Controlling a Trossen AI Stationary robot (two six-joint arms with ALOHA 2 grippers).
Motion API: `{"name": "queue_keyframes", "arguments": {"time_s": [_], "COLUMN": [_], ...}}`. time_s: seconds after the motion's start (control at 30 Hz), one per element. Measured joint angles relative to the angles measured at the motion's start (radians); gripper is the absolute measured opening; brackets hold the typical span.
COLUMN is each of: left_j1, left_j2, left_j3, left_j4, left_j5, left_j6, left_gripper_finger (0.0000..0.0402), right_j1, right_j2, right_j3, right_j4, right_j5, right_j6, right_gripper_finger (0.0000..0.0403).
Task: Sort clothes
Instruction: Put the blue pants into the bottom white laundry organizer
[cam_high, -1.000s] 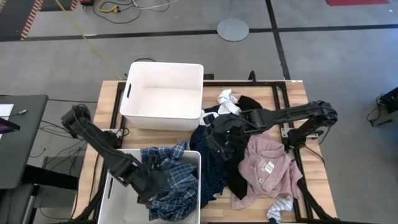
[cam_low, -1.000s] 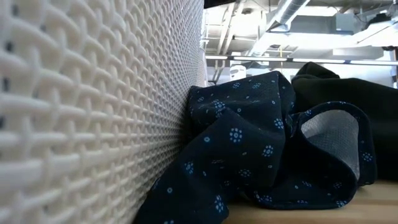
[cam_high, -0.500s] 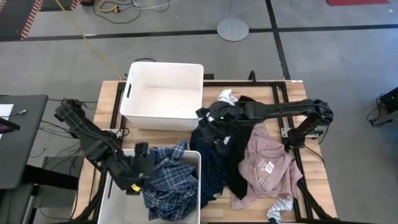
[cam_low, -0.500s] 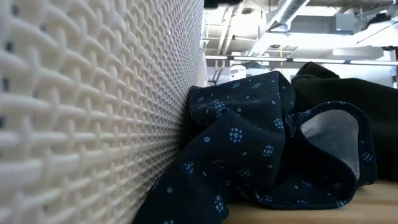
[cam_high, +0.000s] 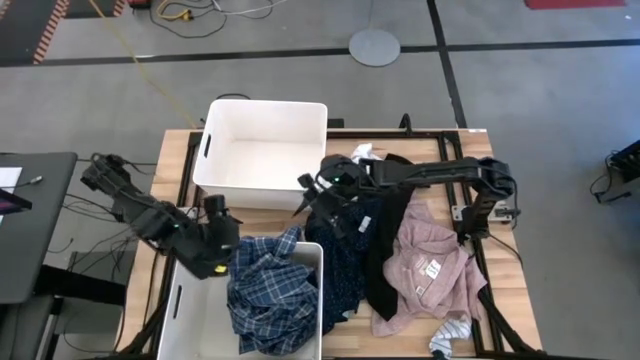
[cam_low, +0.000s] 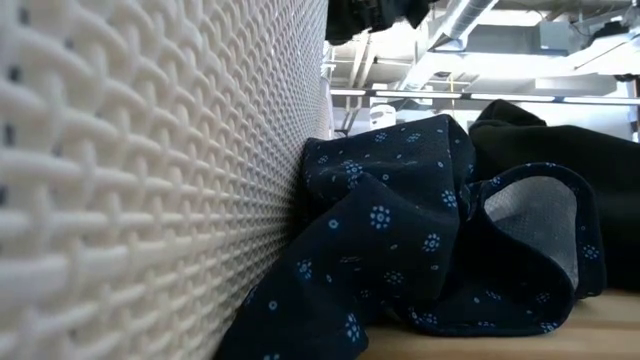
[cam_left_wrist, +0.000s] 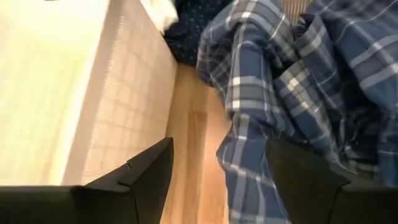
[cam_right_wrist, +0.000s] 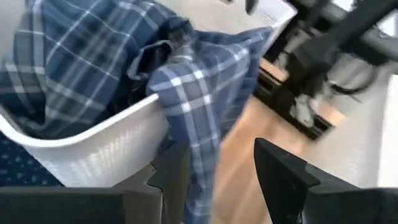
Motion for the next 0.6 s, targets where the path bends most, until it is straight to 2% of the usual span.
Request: {"name": "queue_keyframes", "arguments": {"time_s": [0.13,0.37,0.5,0.6], "left_j1": [0.075,0.179,0.187,0.187], "left_j2": [0.000,0.002,0.002,0.002], "left_j3": [-0.043,-0.076,-0.076,-0.076], "left_j4": [0.087,0.132,0.165,0.178], "left_j5": [0.082,0.168,0.170,0.173], "left_j6": [0.112,0.212,0.249,0.263], "left_gripper_finger": [0.0251,0.0251,0.0251,0.0251], "right_j1": [0.004,0.017,0.023,0.023], "right_j2": [0.053,0.139,0.152,0.152], "right_j3": [0.030,0.094,0.123,0.123], "right_j4": [0.001,-0.008,-0.001,0.029], "right_j5": [-0.051,-0.105,-0.113,-0.116], "right_j6": [-0.001,-0.002,-0.003,-0.002], "right_gripper_finger": [0.0194,0.0189,0.0168,0.0135]}}
